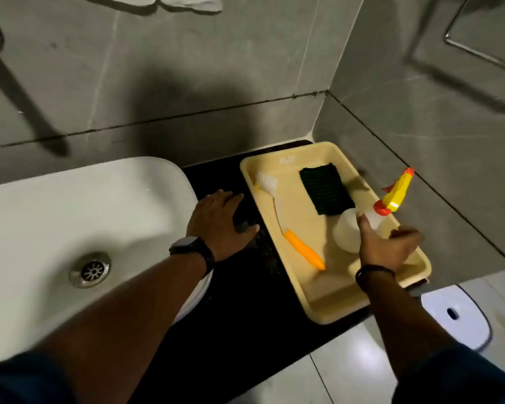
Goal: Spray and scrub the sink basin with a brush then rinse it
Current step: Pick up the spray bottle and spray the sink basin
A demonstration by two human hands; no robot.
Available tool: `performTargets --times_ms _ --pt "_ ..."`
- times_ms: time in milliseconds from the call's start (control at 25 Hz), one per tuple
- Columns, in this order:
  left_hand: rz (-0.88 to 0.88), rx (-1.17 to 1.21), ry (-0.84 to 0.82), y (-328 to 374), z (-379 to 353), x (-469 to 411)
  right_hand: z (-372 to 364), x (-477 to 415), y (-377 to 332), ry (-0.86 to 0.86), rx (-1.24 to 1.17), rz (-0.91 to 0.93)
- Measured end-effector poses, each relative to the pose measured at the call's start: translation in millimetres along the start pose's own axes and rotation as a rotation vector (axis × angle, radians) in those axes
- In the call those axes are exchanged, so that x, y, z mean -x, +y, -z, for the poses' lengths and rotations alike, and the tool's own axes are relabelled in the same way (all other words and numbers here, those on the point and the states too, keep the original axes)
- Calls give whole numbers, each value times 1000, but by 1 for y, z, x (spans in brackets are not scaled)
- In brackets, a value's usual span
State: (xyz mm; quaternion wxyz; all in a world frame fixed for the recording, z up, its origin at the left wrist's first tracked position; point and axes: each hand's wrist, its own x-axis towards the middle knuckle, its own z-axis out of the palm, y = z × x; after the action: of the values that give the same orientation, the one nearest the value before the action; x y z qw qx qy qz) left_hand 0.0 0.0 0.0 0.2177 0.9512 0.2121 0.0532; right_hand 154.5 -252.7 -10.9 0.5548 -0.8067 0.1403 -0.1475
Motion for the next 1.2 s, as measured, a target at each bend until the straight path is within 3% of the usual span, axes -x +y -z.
performTargets --times_ms 120,280,400,520,640,760,880,960,1040,1200 --pt "5 -75 92 -1 -2 -5 -13 -29 -4 -197 -124 20" --pt "-7 -91 114 -2 -6 -3 -36 -62 0 -363 4 211" --pt "-9 -109 110 -5 -6 -6 -47 -69 -1 -359 -6 200" --pt "5 -101 67 -1 -5 -5 -42 -56 -14 -322 16 312" --pt "-57 -110 -14 0 5 3 -27 -21 -62 -355 -150 415" --pt "-187 -124 -144 -19 22 37 -21 33 -131 -531 -407 459" --pt "-156 -72 -3 -75 54 106 -35 116 -195 -809 -496 374" --pt "-4 -102 129 -129 86 157 -48 186 -219 -1019 -366 342" --pt "198 -208 230 -189 119 203 -56 251 -222 -1212 -79 304" --pt "509 -288 186 -268 149 265 -51 330 -204 -1360 540 305"
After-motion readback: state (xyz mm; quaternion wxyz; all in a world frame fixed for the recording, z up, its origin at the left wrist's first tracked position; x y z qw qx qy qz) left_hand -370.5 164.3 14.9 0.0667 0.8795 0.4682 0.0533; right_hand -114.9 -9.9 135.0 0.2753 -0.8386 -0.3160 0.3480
